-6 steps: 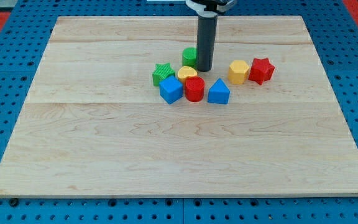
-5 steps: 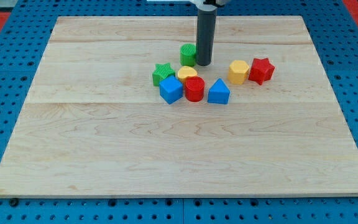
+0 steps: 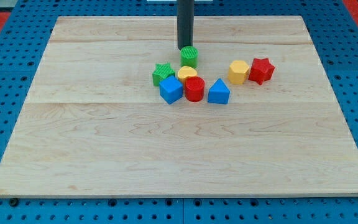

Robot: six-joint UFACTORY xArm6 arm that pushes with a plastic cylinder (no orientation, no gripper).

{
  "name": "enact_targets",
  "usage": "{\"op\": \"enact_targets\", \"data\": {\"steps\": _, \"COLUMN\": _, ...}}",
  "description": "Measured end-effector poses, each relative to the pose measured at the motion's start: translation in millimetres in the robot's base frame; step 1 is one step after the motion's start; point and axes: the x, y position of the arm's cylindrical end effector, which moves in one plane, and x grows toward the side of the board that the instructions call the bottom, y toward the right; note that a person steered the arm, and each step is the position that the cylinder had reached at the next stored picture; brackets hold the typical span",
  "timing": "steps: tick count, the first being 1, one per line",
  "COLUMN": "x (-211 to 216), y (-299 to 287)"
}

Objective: Put the green circle at the top right side of green star

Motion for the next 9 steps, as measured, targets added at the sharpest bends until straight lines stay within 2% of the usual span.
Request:
{"op": "enact_targets", "data": {"steps": 1, "x": 4, "y": 3}}
{"op": "enact_targets", "data": {"steps": 3, "x": 8, "y": 72}}
{"op": "enact_targets", "data": {"steps": 6, "x": 25, "y": 20}}
{"op": "enact_targets", "data": {"steps": 8, "x": 41, "y": 9}}
{"op": "enact_targets", "data": {"steps": 9, "x": 37, "y": 9}}
